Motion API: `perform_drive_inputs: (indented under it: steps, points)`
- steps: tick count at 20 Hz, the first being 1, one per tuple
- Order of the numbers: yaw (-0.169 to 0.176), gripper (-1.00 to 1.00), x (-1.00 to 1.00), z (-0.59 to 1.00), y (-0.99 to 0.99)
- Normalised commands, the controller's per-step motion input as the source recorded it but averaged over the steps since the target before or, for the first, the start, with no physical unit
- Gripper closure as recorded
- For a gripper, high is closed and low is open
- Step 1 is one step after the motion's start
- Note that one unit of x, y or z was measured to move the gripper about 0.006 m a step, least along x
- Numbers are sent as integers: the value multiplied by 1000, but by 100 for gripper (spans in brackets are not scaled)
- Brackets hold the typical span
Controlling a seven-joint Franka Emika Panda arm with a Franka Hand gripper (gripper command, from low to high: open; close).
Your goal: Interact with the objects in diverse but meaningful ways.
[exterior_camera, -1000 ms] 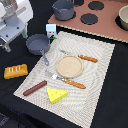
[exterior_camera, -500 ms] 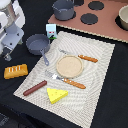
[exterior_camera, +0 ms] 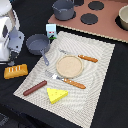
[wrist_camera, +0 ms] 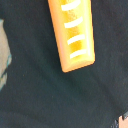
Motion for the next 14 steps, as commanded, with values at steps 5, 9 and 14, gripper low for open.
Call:
perform_drive_inputs:
  steps: [5, 9, 14]
  points:
    - [10, -100, 70, -263, -75]
    - [0, -100, -20, -278, -106]
    - [1, -100, -63, -343, -196]
